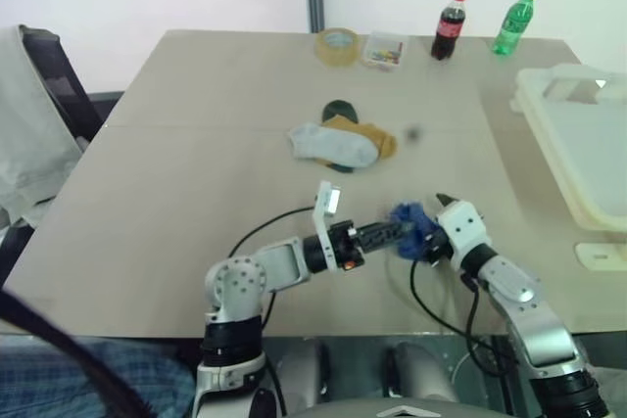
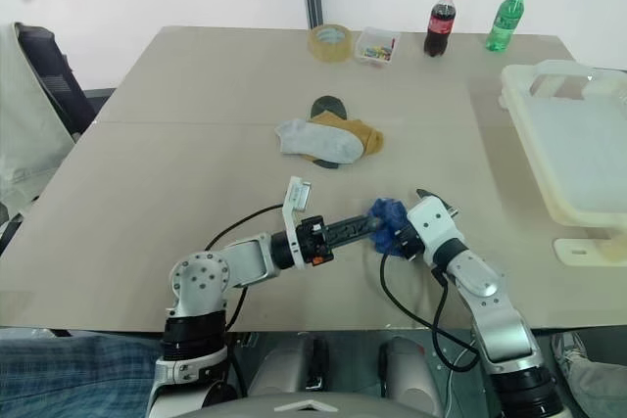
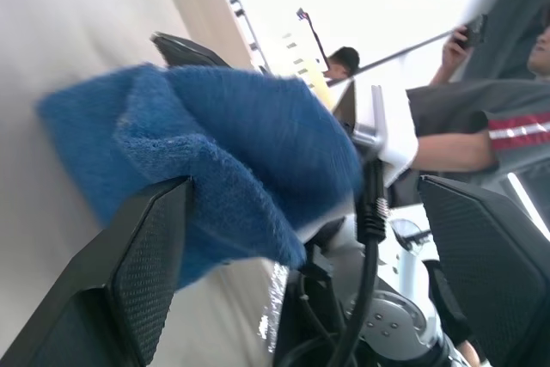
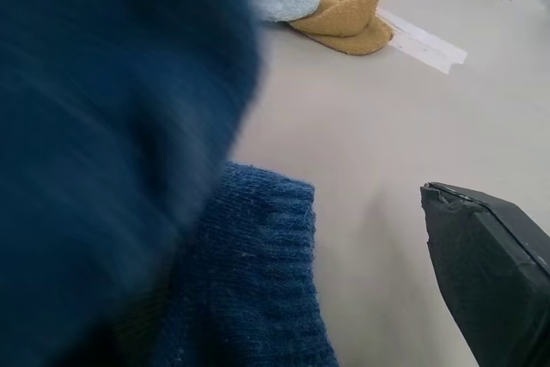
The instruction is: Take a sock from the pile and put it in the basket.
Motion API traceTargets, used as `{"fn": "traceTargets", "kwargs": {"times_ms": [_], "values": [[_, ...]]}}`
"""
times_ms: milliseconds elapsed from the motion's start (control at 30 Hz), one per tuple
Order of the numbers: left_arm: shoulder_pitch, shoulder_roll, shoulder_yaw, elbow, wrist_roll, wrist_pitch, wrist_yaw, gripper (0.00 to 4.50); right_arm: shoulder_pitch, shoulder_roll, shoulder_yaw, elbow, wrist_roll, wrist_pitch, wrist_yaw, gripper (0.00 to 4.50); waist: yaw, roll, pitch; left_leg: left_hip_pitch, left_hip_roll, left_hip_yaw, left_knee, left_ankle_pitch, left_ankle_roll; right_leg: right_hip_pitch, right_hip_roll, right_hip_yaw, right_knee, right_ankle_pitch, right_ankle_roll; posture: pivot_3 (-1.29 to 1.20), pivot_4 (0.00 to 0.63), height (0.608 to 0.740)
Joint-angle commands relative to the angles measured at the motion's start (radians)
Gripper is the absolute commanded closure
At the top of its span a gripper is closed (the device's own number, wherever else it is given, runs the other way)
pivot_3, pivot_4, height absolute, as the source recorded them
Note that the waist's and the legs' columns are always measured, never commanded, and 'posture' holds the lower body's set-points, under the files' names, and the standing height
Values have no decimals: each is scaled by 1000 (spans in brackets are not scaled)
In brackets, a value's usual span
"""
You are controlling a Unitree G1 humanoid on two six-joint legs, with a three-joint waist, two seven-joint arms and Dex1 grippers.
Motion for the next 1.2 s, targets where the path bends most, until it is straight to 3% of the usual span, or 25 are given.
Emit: {"fn": "traceTargets", "kwargs": {"times_ms": [33,800,933,1200], "values": [[-34,-12,6,10,-42,-29,-2,43,6,-3,-5,25,-18,9,-12,0,0,0,0,0,0,0,0,0,0,0,1,0,0,0,0,0,150,735],[-93,-33,3,49,-103,-109,23,43,-70,-64,63,-30,-134,-56,28,0,0,-1,2,-1,1,0,1,2,-4,-1,10,1,0,2,4,0,150,735],[-92,-31,-6,41,-111,-114,34,43,-78,-62,28,-62,-92,-18,50,0,1,-2,4,-1,1,0,1,2,-4,-1,10,1,0,2,4,0,150,735],[-96,-20,-15,53,-112,-134,37,43,-85,-100,-152,-209,131,246,142,0,2,-2,5,-1,1,0,1,3,-4,-1,10,1,0,2,4,0,150,735]]}}
